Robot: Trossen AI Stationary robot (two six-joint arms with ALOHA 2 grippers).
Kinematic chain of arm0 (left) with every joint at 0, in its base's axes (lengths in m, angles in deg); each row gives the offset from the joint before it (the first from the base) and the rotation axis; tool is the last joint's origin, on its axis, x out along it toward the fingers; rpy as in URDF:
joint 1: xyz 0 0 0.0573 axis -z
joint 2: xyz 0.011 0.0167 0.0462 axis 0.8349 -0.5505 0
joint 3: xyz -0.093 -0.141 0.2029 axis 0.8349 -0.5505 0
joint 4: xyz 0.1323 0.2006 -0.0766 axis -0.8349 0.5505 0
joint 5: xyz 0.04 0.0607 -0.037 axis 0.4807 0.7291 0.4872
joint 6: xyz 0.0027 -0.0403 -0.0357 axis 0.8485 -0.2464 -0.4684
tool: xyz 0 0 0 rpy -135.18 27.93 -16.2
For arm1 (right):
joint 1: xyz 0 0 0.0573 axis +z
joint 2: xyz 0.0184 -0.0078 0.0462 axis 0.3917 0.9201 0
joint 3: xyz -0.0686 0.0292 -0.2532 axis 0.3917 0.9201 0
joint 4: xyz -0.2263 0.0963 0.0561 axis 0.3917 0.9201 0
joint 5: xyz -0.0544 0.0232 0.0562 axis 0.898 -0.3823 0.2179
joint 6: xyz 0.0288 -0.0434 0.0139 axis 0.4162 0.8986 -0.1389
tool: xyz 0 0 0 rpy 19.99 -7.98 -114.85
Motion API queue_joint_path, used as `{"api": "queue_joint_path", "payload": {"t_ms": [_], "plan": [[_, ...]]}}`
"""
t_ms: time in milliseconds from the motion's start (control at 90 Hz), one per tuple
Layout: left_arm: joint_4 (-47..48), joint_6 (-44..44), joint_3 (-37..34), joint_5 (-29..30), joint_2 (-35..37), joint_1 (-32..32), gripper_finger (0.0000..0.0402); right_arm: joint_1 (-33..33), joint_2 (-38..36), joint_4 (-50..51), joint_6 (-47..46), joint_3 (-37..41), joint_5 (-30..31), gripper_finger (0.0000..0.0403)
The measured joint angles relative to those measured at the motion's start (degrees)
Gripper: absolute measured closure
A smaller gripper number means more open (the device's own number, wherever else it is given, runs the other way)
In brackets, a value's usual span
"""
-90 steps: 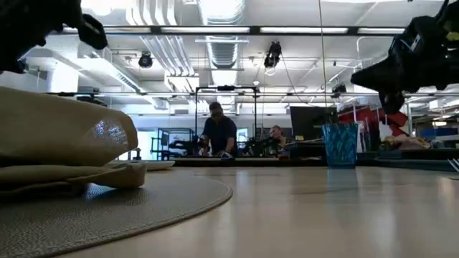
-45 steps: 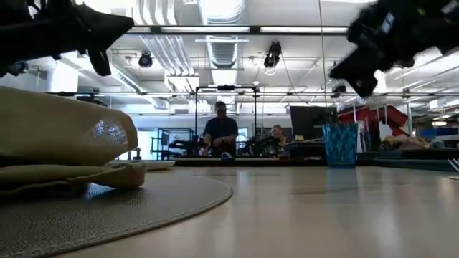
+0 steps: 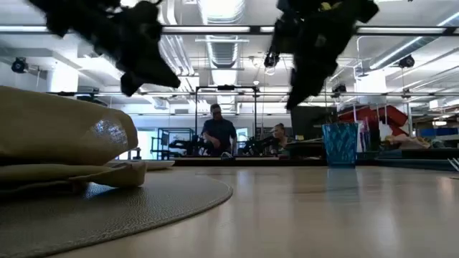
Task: Set table place
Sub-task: Move the table mat to the center of the table
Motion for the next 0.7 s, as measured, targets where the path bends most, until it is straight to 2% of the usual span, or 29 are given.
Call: {"api": "queue_joint_path", "payload": {"t_ms": [122, 211, 300, 356, 444, 700], "plan": [[23.55, -0.04, 13.99, 1.22, -6.58, 2.70, 0.0402, 1.84, 7.53, -6.13, 0.23, -5.54, -4.48, 0.0392], [38.93, -2.71, 21.75, 9.88, -9.87, 5.40, 0.0402, 2.41, 14.78, -8.08, 1.15, -10.59, -7.08, 0.0397], [48.94, -7.01, 27.24, 18.61, -11.89, 7.93, 0.0402, 2.67, 22.03, -8.14, 2.82, -15.60, -10.70, 0.0401], [52.70, -9.78, 29.53, 21.28, -12.27, 8.93, 0.0402, 2.82, 25.64, -8.11, 3.19, -18.25, -12.48, 0.0402], [56.44, -12.66, 31.36, 21.92, -12.43, 9.70, 0.0402, 3.02, 29.41, -8.07, 3.91, -21.27, -13.14, 0.0402], [57.78, -15.27, 29.13, 21.91, -8.61, 10.69, 0.0402, 2.83, 36.01, -9.52, 4.77, -24.46, -12.89, 0.0403]]}}
